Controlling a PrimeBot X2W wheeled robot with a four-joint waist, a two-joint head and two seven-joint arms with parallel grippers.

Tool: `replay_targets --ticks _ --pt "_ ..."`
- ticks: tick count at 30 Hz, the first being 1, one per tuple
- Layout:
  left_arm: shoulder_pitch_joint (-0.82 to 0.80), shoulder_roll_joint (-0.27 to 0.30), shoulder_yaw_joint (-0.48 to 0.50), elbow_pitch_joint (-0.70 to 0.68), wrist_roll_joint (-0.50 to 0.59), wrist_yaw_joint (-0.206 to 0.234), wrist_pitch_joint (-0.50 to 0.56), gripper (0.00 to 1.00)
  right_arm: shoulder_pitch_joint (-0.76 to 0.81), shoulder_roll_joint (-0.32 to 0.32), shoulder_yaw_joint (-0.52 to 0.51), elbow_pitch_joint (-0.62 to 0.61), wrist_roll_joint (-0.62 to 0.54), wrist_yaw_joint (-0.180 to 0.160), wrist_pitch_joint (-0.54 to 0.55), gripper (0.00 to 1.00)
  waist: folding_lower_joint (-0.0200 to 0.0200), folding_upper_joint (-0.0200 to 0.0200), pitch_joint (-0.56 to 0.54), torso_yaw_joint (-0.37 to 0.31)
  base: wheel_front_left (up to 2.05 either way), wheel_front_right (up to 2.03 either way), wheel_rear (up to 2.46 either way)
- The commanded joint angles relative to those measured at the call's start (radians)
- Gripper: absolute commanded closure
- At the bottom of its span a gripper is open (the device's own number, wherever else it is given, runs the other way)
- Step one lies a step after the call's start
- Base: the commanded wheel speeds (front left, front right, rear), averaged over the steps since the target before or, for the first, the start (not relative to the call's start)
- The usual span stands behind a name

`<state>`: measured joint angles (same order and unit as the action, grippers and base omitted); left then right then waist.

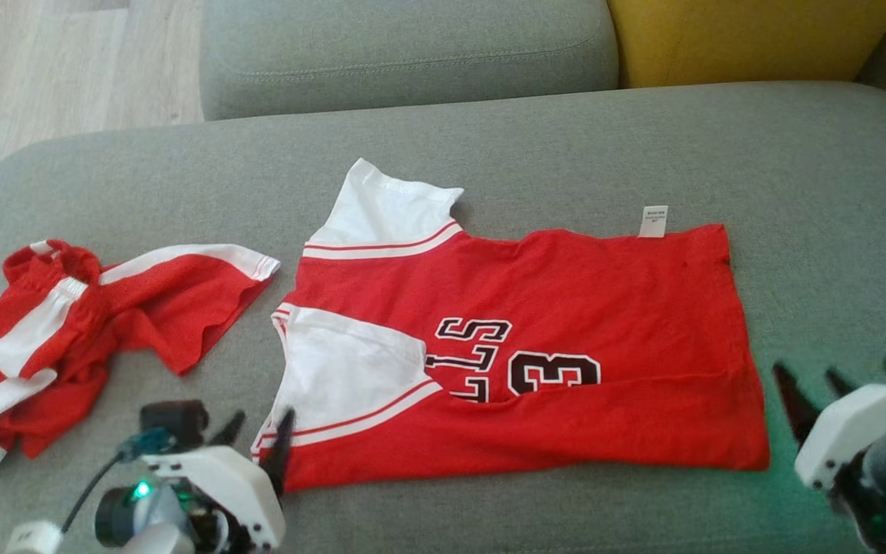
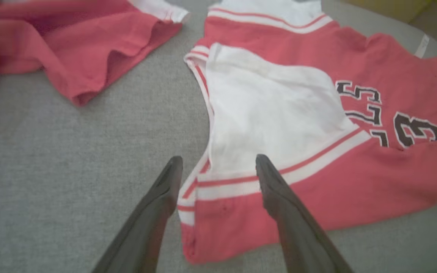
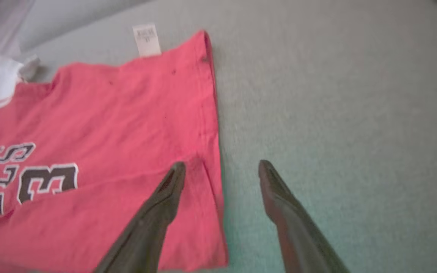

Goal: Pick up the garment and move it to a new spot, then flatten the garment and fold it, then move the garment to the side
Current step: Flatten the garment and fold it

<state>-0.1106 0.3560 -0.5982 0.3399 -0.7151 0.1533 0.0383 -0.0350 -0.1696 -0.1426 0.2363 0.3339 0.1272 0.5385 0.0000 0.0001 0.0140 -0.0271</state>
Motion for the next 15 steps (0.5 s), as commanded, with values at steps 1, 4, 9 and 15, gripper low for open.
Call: replay_targets --ticks 1,4,9,15 --pt "-0.043 0.017 0.057 -0.031 0.005 0.015 -0.048 0.00 -0.040 -0.005 0.004 -0.064 -0.013 0.003 -0.048 0.00 0.0000 -0.0001 0.000 -0.001 0.00 0.00 0.00" --pt "-0.057 -0.010 0.107 -0.042 0.000 0.035 -0.156 0.00 -0.057 0.021 -0.012 -0.100 -0.021 0.003 -0.145 0.00 0.0000 -0.0001 0.001 -0.004 0.00 0.00 0.00" --pt "-0.099 -0.059 0.194 -0.076 0.004 0.017 -0.288 0.00 -0.091 0.049 0.005 -0.128 -0.017 0.003 -0.347 0.00 0.0000 -0.0001 0.015 -0.013 0.00 0.00 0.00" --pt "-0.171 -0.074 0.206 -0.065 0.047 -0.017 -0.297 0.00 -0.166 0.059 0.050 -0.098 -0.045 0.003 -0.465 0.00 0.0000 -0.0001 0.065 -0.032 0.00 0.00 0.00"
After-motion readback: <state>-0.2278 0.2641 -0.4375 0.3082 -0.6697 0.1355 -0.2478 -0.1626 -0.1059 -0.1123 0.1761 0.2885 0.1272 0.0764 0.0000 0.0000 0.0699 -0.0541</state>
